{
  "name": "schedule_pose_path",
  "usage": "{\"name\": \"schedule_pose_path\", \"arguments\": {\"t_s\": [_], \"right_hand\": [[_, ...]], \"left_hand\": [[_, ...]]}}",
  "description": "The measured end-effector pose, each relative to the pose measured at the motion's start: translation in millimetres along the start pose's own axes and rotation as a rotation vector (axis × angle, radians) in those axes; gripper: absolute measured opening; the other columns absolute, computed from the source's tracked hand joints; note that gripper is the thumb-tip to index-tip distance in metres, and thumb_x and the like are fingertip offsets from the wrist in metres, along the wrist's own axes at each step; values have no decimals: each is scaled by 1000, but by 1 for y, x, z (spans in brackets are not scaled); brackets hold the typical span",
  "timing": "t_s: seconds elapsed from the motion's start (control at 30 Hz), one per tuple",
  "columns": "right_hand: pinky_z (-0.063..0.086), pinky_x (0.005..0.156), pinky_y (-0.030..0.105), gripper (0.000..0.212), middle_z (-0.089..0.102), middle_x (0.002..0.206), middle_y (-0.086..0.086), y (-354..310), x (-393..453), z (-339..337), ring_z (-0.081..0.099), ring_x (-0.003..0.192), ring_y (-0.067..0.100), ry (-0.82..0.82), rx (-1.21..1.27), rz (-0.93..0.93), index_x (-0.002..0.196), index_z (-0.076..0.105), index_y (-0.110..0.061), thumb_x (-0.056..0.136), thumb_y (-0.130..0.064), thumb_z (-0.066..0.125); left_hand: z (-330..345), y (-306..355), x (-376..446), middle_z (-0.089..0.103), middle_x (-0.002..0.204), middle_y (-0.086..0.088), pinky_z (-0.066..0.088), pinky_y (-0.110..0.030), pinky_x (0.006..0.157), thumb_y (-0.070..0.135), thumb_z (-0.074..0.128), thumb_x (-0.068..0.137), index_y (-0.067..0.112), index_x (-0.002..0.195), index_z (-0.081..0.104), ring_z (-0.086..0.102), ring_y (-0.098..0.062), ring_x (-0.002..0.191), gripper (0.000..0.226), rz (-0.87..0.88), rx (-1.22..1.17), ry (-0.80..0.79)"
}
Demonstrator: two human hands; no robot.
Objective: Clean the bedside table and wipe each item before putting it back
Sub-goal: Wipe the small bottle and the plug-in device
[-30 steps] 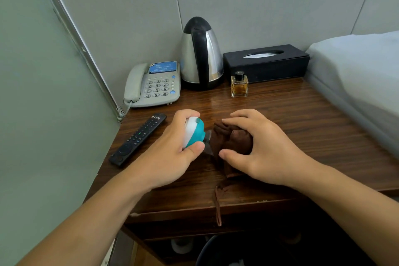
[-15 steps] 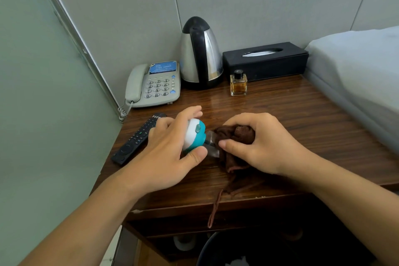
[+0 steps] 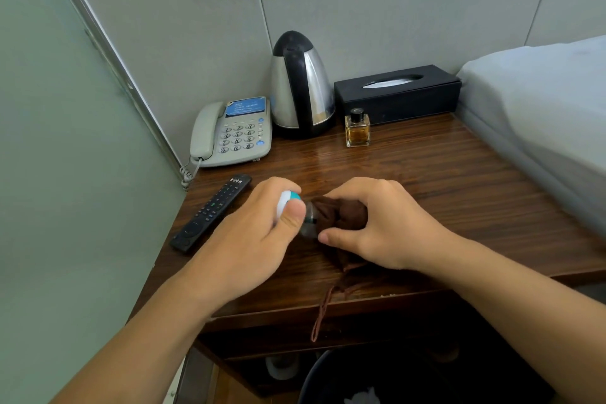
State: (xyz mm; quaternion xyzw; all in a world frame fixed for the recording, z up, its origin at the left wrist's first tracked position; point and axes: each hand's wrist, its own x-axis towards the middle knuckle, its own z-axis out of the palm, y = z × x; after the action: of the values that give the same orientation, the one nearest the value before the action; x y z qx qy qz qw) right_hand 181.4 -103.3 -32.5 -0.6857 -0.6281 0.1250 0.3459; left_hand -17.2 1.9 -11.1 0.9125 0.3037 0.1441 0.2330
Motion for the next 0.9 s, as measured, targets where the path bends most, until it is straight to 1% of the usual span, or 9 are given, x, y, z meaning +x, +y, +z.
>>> {"name": "schedule_pose_path", "arguments": {"t_s": [0.13,0.3,0.37,0.47,0.53,0.63,0.73,0.8,0.9], "right_hand": [[56,90,31,40,67,108,-19,-1,-4,0,61,103,3,21,-22,-56,119,74,-36,82,-48,81],[56,90,32,31,66,108,-18,-1,-4,-7,62,102,3,67,-16,-55,117,73,-35,87,-42,78],[56,91,33,32,66,110,-18,0,-3,-7,61,103,3,65,-16,-49,119,71,-36,88,-42,76],[56,90,33,35,65,108,-19,0,-7,-3,61,102,2,95,-26,-45,119,62,-37,88,-41,77],[56,90,32,34,64,108,-19,0,-10,-1,60,103,3,88,-50,-45,119,61,-35,89,-40,76],[51,96,29,38,61,116,-19,3,-14,0,55,111,3,82,-136,-100,126,64,-32,90,-41,74],[47,101,26,50,61,127,-15,4,-17,4,53,119,7,89,-212,-140,134,64,-29,88,-45,75],[47,100,27,52,62,127,-14,2,-17,4,54,119,8,71,-228,-147,135,64,-30,86,-48,75],[50,89,22,31,69,107,-19,0,-8,-6,62,102,1,34,-70,-94,115,72,-40,85,-46,77]], "left_hand": [[10,1,6,52,118,15,49,-33,88,46,31,108,45,112,52,53,3,102,22,-118,-223,81],[15,3,9,39,136,16,42,-20,79,22,40,105,42,129,44,47,2,113,32,-182,-325,-50],[18,4,13,40,140,12,40,-19,79,18,48,101,37,136,43,47,0,117,40,-226,-438,13],[15,1,18,50,140,5,47,-28,99,12,70,79,22,149,44,52,-11,123,76,-350,-786,132],[13,-1,22,58,134,-3,43,-38,114,7,75,75,12,146,49,55,-17,125,76,-404,-950,117],[14,2,22,69,116,-2,54,-35,102,30,70,95,24,128,62,67,-10,107,35,-320,-672,32],[16,2,17,68,98,4,54,-24,73,47,50,104,38,137,46,66,1,77,34,-198,-395,-21],[16,1,14,63,99,8,54,-34,79,48,46,106,53,132,36,61,-1,81,28,-134,-335,-56],[10,0,13,58,113,11,51,-37,91,43,49,107,63,128,31,57,0,91,34,-60,-375,-130]]}}
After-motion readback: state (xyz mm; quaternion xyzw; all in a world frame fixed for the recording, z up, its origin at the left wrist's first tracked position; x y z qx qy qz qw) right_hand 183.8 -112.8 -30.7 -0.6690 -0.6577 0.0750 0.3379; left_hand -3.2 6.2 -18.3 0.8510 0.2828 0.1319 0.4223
